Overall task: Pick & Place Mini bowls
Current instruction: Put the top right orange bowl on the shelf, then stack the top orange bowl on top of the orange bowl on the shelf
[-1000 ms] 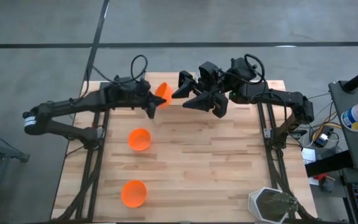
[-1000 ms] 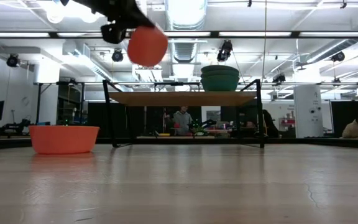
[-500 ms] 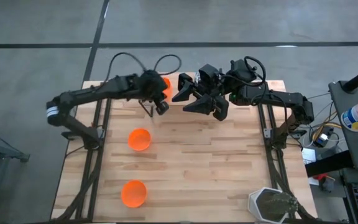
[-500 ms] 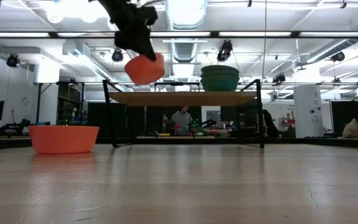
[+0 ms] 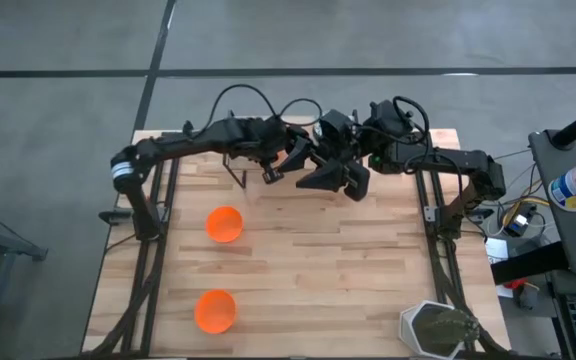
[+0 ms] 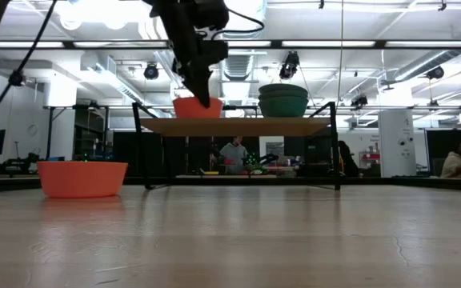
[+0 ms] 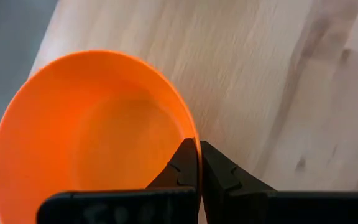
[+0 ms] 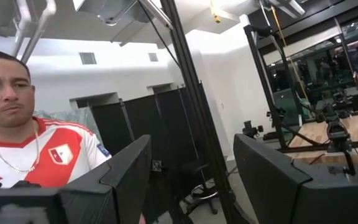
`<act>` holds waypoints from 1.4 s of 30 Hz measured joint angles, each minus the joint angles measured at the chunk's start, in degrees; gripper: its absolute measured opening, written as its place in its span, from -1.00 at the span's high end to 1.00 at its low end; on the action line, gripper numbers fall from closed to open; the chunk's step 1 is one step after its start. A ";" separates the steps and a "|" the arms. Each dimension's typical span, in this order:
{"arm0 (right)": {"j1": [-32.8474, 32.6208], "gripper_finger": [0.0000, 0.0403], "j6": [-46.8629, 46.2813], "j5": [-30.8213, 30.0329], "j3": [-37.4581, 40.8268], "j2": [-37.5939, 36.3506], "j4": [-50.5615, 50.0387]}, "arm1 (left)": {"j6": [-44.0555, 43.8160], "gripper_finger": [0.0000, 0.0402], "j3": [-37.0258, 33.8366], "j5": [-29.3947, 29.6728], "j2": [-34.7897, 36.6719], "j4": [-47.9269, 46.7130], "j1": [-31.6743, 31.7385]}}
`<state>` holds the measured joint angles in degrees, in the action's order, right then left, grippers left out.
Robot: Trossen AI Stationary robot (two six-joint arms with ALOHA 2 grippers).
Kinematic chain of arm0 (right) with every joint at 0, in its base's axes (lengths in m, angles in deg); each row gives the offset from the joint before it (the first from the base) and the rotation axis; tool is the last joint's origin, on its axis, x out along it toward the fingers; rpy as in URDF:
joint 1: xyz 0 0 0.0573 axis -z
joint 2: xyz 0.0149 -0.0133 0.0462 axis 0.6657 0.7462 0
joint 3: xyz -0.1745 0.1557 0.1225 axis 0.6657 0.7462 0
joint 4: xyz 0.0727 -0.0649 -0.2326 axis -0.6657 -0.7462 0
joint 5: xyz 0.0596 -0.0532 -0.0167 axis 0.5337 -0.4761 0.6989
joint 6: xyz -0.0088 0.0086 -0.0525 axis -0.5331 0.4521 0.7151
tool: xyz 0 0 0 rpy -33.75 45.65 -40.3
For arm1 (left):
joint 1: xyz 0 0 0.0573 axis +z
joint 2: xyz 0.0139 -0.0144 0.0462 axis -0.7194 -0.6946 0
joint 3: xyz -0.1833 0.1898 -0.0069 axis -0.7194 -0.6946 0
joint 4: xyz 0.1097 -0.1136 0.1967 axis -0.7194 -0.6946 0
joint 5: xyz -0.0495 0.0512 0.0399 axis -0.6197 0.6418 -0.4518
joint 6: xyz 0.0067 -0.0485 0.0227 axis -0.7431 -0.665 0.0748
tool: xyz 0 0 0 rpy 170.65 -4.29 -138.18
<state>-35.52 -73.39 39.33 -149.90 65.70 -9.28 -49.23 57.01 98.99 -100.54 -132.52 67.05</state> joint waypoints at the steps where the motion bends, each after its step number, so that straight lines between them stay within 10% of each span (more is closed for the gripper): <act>1: -0.08 -0.11 0.00 0.01 0.00 0.00 -0.01 | 0.01 1.00 -0.08 0.53 -0.49 0.09 0.03; 24: -0.63 -0.11 0.09 0.15 0.00 0.02 -0.02 | -4.55 0.36 2.20 0.92 -0.13 1.02 1.08; 42: -0.25 -0.11 0.28 0.66 0.00 -0.35 0.14 | -29.45 0.36 -5.45 -11.44 20.46 -10.96 -6.72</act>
<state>-35.78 -73.11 39.99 -149.90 65.35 -9.15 -78.68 51.57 87.55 -80.08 -143.48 60.34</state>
